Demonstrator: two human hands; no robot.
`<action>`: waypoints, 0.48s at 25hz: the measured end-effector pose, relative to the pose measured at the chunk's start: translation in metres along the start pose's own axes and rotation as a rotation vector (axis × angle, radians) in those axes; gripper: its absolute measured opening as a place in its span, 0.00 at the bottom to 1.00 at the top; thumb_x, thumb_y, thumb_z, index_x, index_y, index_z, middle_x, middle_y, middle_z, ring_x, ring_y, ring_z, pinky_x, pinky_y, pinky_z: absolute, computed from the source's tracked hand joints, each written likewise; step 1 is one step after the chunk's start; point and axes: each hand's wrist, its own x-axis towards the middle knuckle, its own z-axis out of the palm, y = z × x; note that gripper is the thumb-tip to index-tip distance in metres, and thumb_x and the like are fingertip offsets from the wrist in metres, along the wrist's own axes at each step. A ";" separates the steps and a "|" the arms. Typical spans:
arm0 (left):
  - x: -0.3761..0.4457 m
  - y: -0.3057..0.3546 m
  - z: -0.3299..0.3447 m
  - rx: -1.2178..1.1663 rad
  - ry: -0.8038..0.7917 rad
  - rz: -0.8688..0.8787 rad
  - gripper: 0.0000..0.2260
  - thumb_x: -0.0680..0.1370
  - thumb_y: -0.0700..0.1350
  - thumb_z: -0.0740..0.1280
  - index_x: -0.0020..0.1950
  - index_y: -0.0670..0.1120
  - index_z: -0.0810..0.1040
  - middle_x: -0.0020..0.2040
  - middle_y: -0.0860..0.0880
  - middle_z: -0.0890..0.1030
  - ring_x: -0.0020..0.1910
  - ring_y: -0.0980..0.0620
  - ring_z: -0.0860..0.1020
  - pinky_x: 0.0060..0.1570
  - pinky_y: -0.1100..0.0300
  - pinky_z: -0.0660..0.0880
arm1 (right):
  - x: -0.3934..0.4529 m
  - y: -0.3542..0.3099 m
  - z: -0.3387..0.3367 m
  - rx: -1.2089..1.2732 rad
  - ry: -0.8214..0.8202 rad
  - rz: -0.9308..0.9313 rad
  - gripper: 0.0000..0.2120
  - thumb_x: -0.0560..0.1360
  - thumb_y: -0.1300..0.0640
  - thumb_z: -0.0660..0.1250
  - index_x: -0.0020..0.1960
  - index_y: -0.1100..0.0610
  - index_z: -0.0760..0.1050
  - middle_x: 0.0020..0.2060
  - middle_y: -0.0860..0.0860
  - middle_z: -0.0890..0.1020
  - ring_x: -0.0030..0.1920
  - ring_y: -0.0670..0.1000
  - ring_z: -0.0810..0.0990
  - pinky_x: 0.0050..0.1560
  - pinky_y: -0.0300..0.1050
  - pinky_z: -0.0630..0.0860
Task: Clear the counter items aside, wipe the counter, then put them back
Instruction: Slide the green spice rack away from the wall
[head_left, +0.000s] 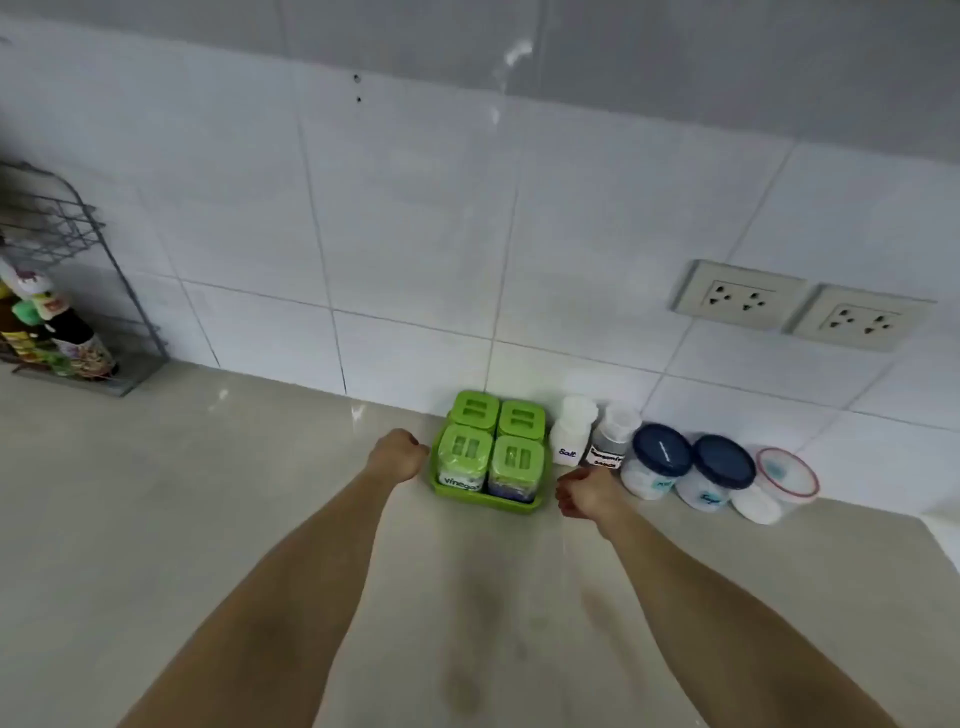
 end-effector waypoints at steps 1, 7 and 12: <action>0.005 -0.005 0.006 -0.042 -0.013 -0.026 0.14 0.77 0.43 0.63 0.31 0.46 0.68 0.43 0.34 0.79 0.46 0.39 0.81 0.50 0.52 0.77 | 0.004 0.003 0.005 -0.021 0.002 0.015 0.13 0.74 0.71 0.61 0.34 0.60 0.72 0.37 0.62 0.76 0.34 0.56 0.75 0.39 0.50 0.76; 0.021 -0.013 0.036 -0.401 -0.076 -0.135 0.11 0.74 0.32 0.58 0.44 0.35 0.81 0.42 0.35 0.80 0.39 0.42 0.79 0.49 0.47 0.80 | 0.023 0.006 0.024 0.301 0.005 0.102 0.15 0.75 0.75 0.58 0.37 0.60 0.73 0.34 0.58 0.77 0.32 0.53 0.75 0.25 0.40 0.78; 0.030 -0.014 0.040 -0.571 -0.057 -0.188 0.15 0.72 0.26 0.56 0.51 0.34 0.80 0.46 0.35 0.81 0.46 0.37 0.81 0.52 0.41 0.79 | 0.033 0.009 0.029 0.360 0.011 0.092 0.14 0.72 0.80 0.57 0.41 0.64 0.75 0.41 0.60 0.78 0.35 0.56 0.76 0.27 0.40 0.79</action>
